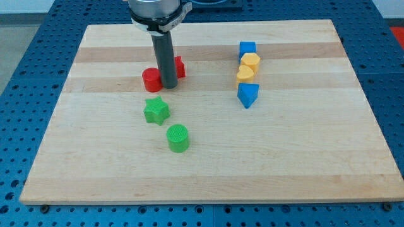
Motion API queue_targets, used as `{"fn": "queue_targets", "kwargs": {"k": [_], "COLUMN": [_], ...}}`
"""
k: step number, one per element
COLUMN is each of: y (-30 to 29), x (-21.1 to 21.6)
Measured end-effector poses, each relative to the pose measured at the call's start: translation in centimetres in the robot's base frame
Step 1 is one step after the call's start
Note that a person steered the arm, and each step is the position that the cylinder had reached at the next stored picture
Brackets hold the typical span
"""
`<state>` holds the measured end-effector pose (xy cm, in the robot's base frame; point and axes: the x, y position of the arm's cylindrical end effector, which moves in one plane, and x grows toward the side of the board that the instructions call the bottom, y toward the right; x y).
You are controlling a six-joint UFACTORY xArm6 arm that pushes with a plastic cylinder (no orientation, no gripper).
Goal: Slightly push the green star diagonal to the top left of the green circle
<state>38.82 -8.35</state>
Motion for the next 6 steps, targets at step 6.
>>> {"fn": "queue_targets", "kwargs": {"k": [6], "y": [-5.6], "x": [5.5]}}
